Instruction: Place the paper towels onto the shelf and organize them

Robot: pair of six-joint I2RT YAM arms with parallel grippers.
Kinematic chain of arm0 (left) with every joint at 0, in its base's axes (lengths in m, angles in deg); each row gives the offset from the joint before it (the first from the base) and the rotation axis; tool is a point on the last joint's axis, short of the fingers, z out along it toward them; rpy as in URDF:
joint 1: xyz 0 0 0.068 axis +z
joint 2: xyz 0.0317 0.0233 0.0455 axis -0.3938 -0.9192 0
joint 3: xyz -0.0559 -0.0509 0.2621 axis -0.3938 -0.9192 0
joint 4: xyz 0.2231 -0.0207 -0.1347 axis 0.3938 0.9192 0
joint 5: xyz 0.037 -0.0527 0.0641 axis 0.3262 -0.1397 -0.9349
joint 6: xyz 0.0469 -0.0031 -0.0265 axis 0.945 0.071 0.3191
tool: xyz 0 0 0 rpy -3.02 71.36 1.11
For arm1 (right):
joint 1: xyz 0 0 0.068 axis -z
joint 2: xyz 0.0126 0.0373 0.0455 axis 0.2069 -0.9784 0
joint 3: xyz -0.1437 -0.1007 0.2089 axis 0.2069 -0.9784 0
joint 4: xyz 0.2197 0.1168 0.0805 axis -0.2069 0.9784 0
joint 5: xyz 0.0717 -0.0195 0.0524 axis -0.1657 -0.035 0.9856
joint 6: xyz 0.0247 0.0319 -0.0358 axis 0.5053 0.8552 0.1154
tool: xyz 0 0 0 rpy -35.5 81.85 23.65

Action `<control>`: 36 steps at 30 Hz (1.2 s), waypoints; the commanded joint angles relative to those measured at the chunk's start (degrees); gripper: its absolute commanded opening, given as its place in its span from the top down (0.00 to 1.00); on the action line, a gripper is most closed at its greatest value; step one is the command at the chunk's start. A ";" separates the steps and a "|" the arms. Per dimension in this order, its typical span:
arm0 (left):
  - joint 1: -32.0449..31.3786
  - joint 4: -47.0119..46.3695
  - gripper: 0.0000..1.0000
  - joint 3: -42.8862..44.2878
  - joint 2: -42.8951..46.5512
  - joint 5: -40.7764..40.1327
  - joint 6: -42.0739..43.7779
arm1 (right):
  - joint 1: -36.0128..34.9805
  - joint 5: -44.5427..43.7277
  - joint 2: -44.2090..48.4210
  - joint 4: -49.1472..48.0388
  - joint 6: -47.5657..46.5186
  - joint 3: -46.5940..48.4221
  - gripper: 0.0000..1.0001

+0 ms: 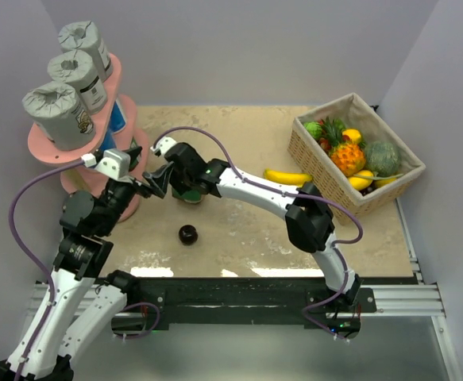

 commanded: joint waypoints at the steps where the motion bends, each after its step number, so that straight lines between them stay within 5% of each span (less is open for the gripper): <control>1: 0.12 -1.97 0.04 -0.53 -0.12 -0.83 0.67 | -0.90 -4.10 0.78 -3.15 2.96 0.51 0.51; 14: 0.04 -4.00 0.00 -0.28 -1.43 -1.71 -1.09 | -1.43 -0.86 5.86 -0.43 5.51 1.13 0.25; 24: 0.04 4.51 0.00 10.08 -3.98 -1.10 -1.45 | -0.47 -2.17 18.44 -1.30 7.36 -7.74 0.23; 31: -0.05 16.03 0.02 20.72 -13.29 1.62 2.69 | 0.33 -7.44 33.72 -3.05 9.64 -25.01 0.23; 36: -0.23 17.71 0.04 23.10 -20.14 1.02 2.51 | 0.33 -9.73 53.13 -7.10 11.67 -40.86 0.23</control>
